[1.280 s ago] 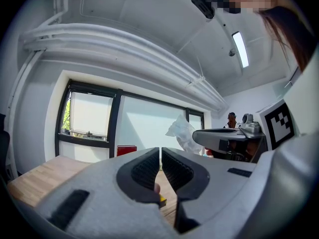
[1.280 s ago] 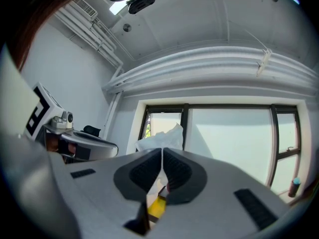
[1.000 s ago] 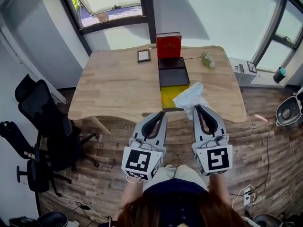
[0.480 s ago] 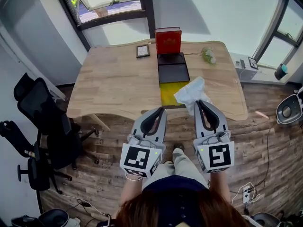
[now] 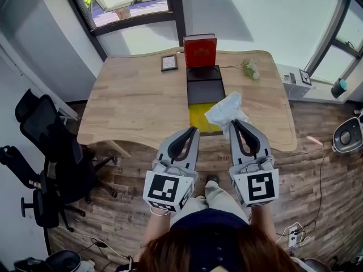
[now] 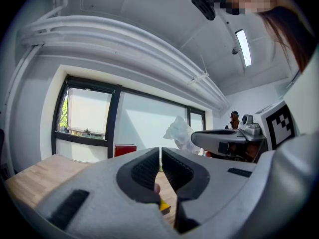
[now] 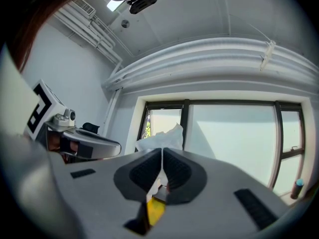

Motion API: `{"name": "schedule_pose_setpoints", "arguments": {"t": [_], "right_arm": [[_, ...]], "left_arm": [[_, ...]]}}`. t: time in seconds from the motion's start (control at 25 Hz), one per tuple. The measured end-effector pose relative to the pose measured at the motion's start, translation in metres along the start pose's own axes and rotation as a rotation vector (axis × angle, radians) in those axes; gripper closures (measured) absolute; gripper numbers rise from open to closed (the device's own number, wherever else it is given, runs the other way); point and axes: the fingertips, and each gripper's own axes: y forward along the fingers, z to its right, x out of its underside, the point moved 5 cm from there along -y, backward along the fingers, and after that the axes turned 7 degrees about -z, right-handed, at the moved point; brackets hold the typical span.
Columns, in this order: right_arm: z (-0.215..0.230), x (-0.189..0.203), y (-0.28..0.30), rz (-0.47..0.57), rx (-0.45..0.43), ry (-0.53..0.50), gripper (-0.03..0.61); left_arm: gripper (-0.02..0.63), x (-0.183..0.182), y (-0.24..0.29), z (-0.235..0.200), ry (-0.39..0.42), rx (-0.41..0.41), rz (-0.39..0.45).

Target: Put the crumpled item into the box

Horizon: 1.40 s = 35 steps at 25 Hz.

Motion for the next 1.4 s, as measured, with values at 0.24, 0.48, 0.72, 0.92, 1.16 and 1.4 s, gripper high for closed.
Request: {"name": "schedule_pose_setpoints", "arguments": {"t": [0.24, 0.48, 0.72, 0.92, 1.16, 1.4], "right_arm": [[0.013, 0.003, 0.024, -0.010, -0.013, -0.008, 0.549], [0.023, 0.009, 0.048, -0.016, -0.044, -0.004, 0.549], [0.029, 0.022, 0.071, -0.057, -0.073, -0.023, 0.549], [0.029, 0.031, 0.088, -0.083, -0.109, -0.056, 0.549], [0.026, 0.044, 0.112, -0.116, -0.151, -0.088, 0.549], [0.022, 0.057, 0.132, -0.149, -0.191, -0.119, 0.549]], "left_arm": [[0.579, -0.002, 0.023, -0.010, -0.004, -0.014, -0.007], [0.578, -0.004, 0.046, -0.021, -0.008, -0.027, -0.012], [0.578, -0.004, 0.063, -0.033, -0.015, -0.043, -0.018], [0.578, -0.004, 0.073, -0.042, -0.020, -0.058, -0.023], [0.578, -0.002, 0.084, -0.054, -0.028, -0.074, -0.031], [0.578, 0.002, 0.094, -0.064, -0.042, -0.087, -0.044]]}}
